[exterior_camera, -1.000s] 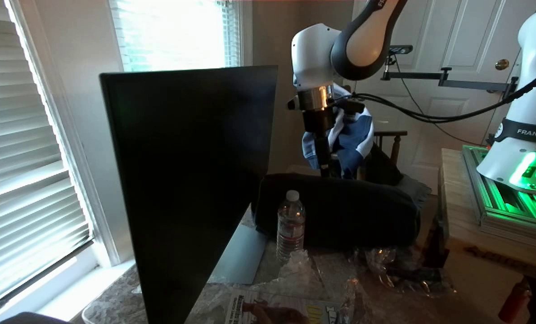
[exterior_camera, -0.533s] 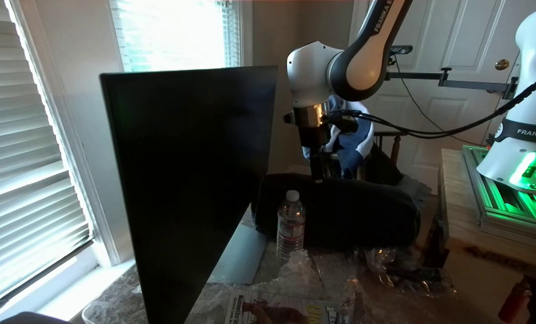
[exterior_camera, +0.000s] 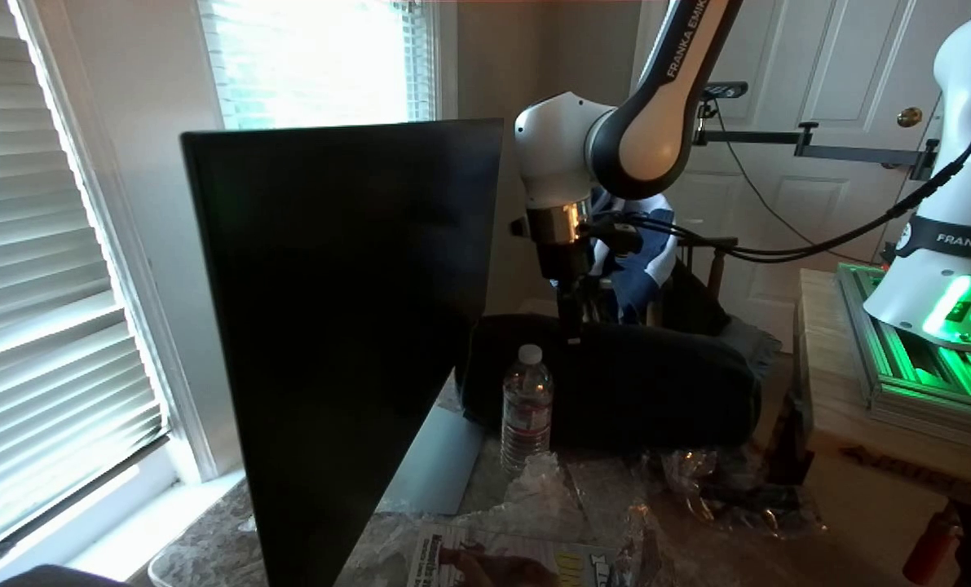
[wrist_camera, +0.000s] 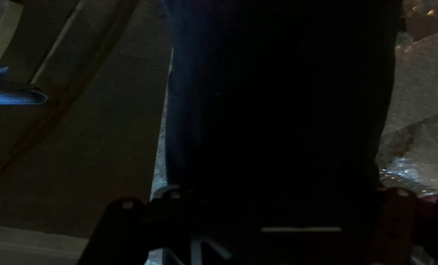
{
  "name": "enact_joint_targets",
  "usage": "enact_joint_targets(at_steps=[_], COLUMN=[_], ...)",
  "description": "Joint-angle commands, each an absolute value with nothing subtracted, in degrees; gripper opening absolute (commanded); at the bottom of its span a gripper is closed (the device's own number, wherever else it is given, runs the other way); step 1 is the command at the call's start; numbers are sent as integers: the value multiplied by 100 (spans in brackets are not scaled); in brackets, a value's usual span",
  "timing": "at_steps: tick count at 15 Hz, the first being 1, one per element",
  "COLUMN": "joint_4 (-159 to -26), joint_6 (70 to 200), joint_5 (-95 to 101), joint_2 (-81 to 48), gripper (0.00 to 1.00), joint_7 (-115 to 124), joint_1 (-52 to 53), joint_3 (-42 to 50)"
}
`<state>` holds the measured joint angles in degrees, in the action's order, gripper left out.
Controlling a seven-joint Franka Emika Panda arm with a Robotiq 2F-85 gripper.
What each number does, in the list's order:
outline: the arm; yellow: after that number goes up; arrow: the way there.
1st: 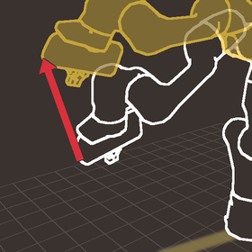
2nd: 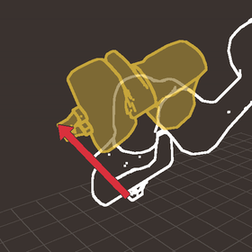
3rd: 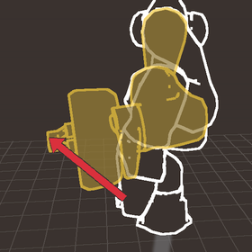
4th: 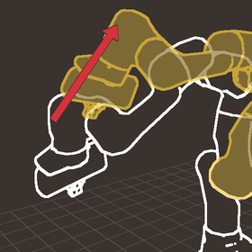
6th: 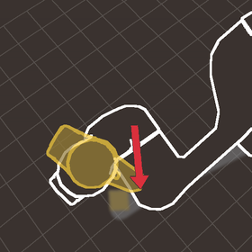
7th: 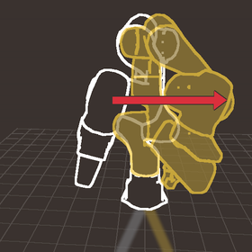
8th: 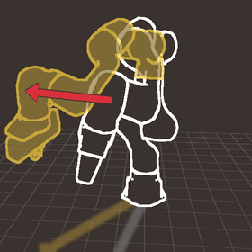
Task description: Move the sausage pillow to the right
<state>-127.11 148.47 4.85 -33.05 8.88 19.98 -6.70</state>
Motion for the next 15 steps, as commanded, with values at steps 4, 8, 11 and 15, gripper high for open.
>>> enact_joint_targets(at_steps=[4,8,11,15], joint_4=[-12579,-12646,-12708,-12883], joint_6=[14866,14837,14674,14323], joint_5=[595,538,461,214], joint_2=[-3447,-3351,-3257,-3064], gripper=[49,23,2,3], joint_7=[750,559,329,138], joint_1=[1998,1925,1824,1593], joint_3=[-734,-844,-1008,-1248])
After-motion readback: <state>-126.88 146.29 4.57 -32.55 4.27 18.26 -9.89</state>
